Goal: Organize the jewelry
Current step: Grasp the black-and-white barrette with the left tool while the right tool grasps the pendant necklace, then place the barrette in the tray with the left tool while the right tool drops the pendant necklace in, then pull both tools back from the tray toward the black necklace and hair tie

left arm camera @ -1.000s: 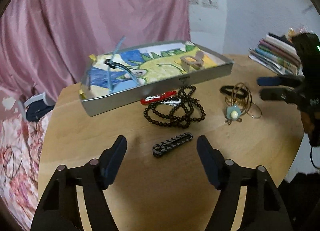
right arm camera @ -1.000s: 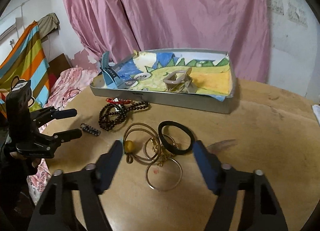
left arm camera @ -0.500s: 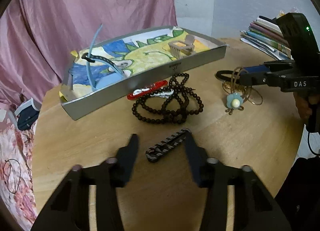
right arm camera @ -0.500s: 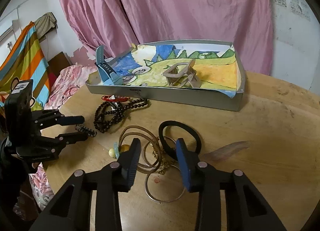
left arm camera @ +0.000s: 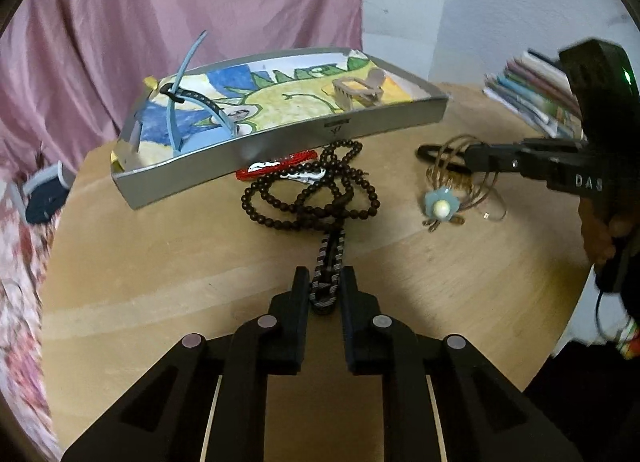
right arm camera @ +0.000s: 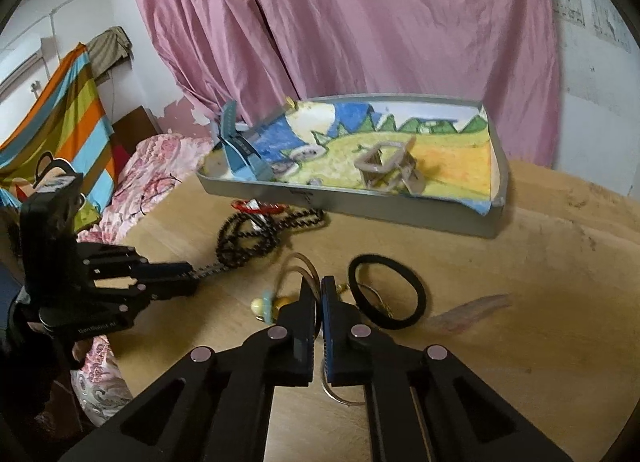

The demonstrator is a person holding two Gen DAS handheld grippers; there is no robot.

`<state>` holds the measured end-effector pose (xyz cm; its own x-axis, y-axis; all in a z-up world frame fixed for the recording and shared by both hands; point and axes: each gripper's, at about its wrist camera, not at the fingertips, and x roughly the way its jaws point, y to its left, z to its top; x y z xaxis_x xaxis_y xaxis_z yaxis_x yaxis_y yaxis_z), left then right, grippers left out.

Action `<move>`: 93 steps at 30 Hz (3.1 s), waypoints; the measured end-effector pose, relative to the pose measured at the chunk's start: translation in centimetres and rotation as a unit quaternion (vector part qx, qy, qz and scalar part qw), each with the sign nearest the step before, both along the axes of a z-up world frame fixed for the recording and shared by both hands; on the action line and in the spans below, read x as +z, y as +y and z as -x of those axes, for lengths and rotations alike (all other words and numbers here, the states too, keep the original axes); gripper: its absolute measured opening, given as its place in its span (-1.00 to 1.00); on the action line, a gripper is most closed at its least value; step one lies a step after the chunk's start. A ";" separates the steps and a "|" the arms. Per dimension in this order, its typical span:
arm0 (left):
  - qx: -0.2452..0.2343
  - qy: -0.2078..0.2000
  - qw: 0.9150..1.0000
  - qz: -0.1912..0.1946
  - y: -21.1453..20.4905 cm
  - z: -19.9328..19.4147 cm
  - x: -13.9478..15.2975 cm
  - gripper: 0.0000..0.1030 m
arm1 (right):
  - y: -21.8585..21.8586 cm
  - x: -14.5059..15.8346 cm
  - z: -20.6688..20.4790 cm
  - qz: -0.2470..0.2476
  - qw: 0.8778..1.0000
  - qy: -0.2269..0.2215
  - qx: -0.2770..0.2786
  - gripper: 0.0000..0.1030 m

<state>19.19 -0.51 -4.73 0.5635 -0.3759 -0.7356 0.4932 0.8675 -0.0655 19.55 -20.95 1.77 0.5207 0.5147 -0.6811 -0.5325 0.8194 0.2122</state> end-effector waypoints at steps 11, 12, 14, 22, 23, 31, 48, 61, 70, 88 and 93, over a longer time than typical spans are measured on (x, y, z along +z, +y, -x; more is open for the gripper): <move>0.010 -0.005 0.999 0.053 -0.4 2.1 2.4 -0.77 | 0.0 4.0 1.0 -0.023 0.998 -0.052 0.006 -0.93; 0.008 -0.014 0.998 0.059 -0.5 2.2 2.6 -0.77 | 0.0 4.3 0.9 -0.024 0.998 -0.056 0.005 -0.93; 0.006 -0.022 0.997 0.067 -0.8 2.3 3.3 -0.77 | -0.1 5.0 0.6 -0.026 0.998 -0.065 0.002 -0.93; 0.048 -0.087 0.989 0.110 -1.7 -1.5 6.1 -0.77 | -1.3 6.3 -3.0 -0.041 0.994 -0.087 -0.046 -0.93; 0.055 -0.093 0.988 0.111 -1.8 -2.2 6.4 -0.77 | -1.5 6.5 -3.7 -0.042 0.993 -0.090 -0.055 -0.93; 0.088 -0.089 0.985 0.119 -2.8 -9.6 6.8 -0.77 | -2.9 5.4 -8.7 -0.033 0.989 -0.090 -0.112 -0.93; 0.104 0.018 0.992 0.068 -3.9 -14.8 2.5 -0.77 | -4.5 1.0 -12.0 -0.028 0.990 -0.019 -0.136 -0.93; 0.107 -0.017 0.990 0.090 -3.5 -13.3 4.5 0.08 | -6.1 2.4 -10.0 -0.014 0.985 -0.042 -0.164 0.02; 0.130 -0.069 0.980 0.137 -1.7 -8.9 7.4 0.76 | -7.4 4.2 -5.5 -0.035 0.984 -0.088 -0.148 1.00; 0.157 -0.144 0.966 0.144 0.4 3.0 8.3 0.96 | -4.6 4.2 5.4 -0.012 0.984 -0.150 -0.092 1.00; 0.146 -0.152 0.968 0.134 1.0 6.5 7.1 0.96 | -4.3 3.1 7.4 0.004 0.986 -0.138 -0.095 1.00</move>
<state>12.73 0.46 2.38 0.8501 -0.3216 -0.4169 0.2607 0.9450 -0.1973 12.18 -25.23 4.90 0.7737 0.3843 -0.5037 -0.4052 0.9113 0.0730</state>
